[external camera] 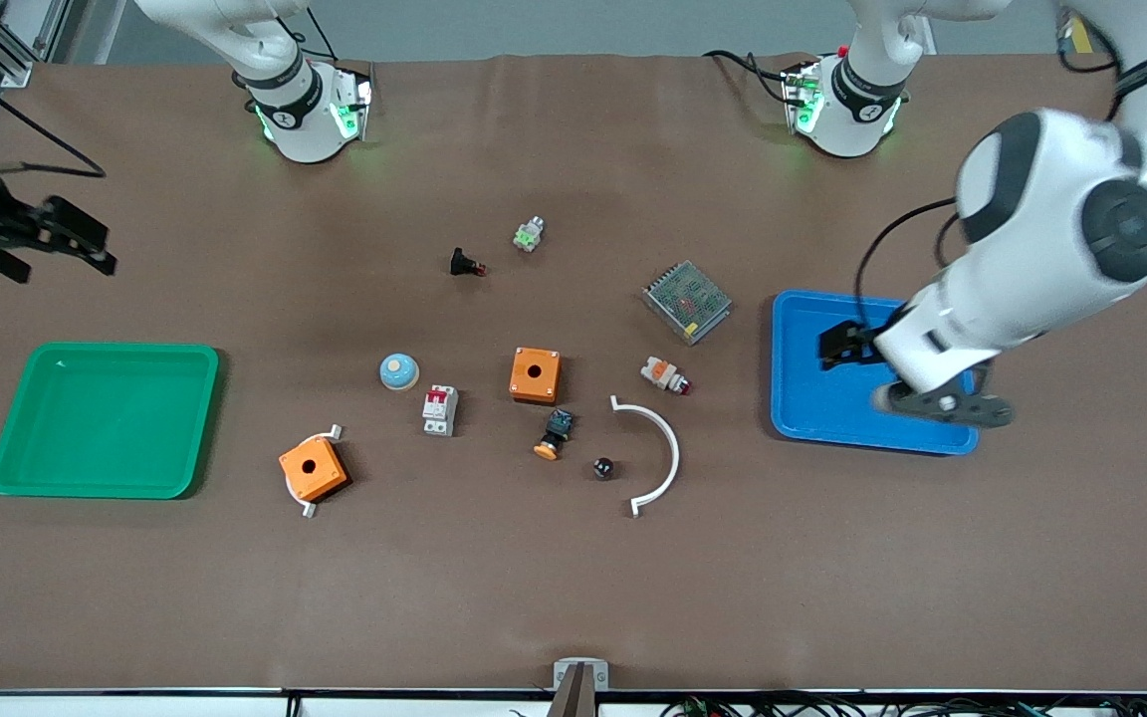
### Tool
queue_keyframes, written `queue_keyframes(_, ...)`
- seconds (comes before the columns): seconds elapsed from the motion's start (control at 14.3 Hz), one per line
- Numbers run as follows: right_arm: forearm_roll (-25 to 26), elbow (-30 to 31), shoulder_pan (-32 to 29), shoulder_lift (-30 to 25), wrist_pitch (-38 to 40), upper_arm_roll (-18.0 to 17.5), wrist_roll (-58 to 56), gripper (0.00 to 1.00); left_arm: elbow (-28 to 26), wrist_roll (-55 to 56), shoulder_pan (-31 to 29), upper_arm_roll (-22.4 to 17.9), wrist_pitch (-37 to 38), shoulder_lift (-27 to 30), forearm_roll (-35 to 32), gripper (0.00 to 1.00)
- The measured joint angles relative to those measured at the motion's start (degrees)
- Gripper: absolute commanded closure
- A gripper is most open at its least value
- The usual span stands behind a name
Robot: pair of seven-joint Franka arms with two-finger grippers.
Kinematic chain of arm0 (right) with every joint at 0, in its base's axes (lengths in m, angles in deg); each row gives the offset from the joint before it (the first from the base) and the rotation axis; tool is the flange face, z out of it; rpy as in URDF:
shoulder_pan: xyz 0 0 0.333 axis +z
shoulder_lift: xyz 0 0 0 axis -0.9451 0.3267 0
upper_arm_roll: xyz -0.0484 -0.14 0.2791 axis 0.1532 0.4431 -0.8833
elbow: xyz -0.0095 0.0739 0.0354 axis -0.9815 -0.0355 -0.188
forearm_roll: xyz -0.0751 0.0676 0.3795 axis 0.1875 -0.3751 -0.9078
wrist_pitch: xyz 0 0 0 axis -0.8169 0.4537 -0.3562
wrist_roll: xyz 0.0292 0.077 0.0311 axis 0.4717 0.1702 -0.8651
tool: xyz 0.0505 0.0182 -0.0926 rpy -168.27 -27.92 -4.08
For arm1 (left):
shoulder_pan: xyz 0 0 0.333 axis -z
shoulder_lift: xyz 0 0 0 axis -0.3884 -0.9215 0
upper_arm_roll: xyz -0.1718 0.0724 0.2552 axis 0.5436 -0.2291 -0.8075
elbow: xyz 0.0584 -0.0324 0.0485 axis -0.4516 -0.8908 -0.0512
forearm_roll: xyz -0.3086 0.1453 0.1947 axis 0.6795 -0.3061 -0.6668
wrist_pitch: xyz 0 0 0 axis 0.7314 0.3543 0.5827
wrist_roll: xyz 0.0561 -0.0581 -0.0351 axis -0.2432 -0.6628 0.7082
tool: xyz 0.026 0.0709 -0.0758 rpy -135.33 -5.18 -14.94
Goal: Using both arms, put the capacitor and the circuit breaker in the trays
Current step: 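Move the right gripper toward the breaker while the left gripper moves toward the capacitor, then lower the right gripper onto the breaker while the left gripper lowers onto the capacitor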
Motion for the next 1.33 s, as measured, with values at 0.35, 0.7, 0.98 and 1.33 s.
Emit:
queue_keyframes(0.35, 0.00, 0.20, 7.85, 9.01, -7.48, -0.35, 8.86, 0.00, 7.13, 6.03, 8.80, 0.10, -11.24, -14.66, 0.01, 0.00)
queue_keyframes(0.7, 0.00, 0.30, 14.15, 18.08, -14.24, -0.44, 14.53, 0.00, 8.80, 13.33, 15.17, -0.34, -27.44, -23.83, 0.01, 0.00)
queue_keyframes(0.98, -5.30, 0.32, 16.49, 25.65, -20.36, -0.41, 17.27, 0.07, 10.15, 19.18, 22.49, -5.33, -36.36, -30.23, 0.01, 0.00)
queue_keyframes(1.33, -10.04, 0.28, 19.21, 32.83, -27.72, -0.43, 18.66, 0.10, 14.94, 24.32, 25.90, -8.92, -41.96, -36.27, 0.01, 0.00)
